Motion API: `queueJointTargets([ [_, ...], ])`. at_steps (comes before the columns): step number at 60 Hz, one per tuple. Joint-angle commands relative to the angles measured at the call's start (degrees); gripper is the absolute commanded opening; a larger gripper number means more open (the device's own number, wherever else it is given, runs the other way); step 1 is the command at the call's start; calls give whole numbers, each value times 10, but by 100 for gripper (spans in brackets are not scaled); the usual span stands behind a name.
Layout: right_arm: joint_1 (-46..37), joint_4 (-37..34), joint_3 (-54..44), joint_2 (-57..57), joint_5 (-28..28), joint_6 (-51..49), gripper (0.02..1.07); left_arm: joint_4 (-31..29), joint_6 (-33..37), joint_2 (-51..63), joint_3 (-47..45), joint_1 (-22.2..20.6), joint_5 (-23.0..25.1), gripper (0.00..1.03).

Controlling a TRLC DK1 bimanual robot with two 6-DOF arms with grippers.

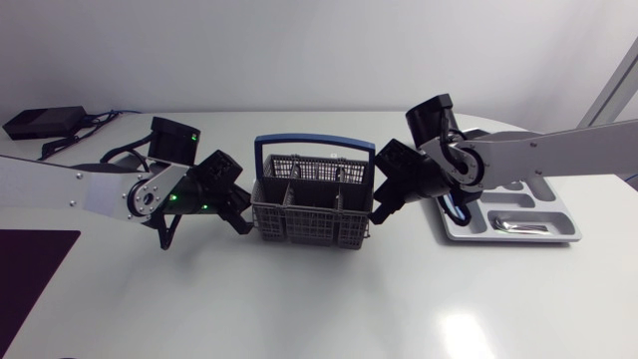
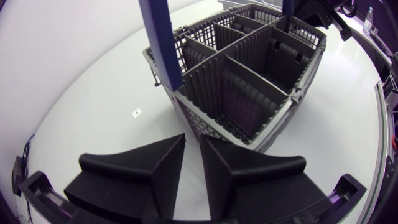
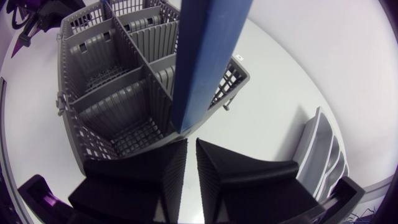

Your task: Unload the cutlery basket into the drawer organizer.

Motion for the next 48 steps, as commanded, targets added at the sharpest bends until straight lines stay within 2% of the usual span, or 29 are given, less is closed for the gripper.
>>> queueJointTargets([
  [1, -4, 8, 15, 16, -3, 8, 19, 5, -12, -17, -16, -15, 12, 23],
  [28, -16, 15, 2, 2, -3, 7, 19, 5, -17, -28, -28, -28, 12, 24],
  [48, -15, 16, -11, 0, -2, 9, 19, 6, -16, -36, -30, -22, 12, 24],
])
